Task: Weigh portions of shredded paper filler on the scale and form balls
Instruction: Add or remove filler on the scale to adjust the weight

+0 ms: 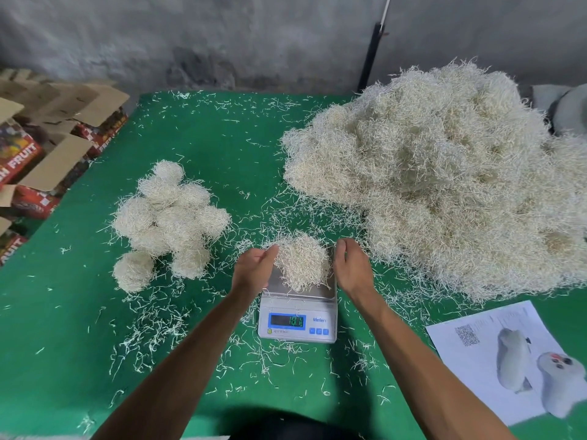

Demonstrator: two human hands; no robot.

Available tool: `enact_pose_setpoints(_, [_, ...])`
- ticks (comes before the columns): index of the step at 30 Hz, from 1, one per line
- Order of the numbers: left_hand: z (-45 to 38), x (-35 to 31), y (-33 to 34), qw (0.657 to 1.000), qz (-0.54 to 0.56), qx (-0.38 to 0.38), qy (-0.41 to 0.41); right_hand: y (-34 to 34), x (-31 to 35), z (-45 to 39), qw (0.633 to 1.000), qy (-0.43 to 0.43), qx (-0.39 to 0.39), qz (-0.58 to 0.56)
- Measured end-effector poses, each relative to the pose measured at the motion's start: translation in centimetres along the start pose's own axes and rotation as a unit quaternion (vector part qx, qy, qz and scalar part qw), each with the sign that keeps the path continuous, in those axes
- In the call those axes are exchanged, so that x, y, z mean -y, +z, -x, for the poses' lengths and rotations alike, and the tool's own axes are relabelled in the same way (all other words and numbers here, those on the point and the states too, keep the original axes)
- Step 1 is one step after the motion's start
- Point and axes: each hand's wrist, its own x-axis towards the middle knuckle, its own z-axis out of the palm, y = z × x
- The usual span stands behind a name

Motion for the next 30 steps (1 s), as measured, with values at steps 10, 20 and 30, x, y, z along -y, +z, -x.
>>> enact_pose_setpoints(10, [-0.3,0.3,-0.1,1.000,-0.001,-0.010,-0.007,0.3,-0.1,0.3,0.999,-0.028,-0.011,0.026])
enact_pose_setpoints(20, [-1.4,0.3,-0.3,0.997,0.026,-0.056,-0.046,3.2,2.8,0.1,0.950,-0.160,0.161,0.212])
enact_pose_setpoints(30, [-2.5,1.0,-5.4,0.970,0.210,0.097,-0.076,6.6,8.2,1.3,0.937,-0.262,0.227,0.048])
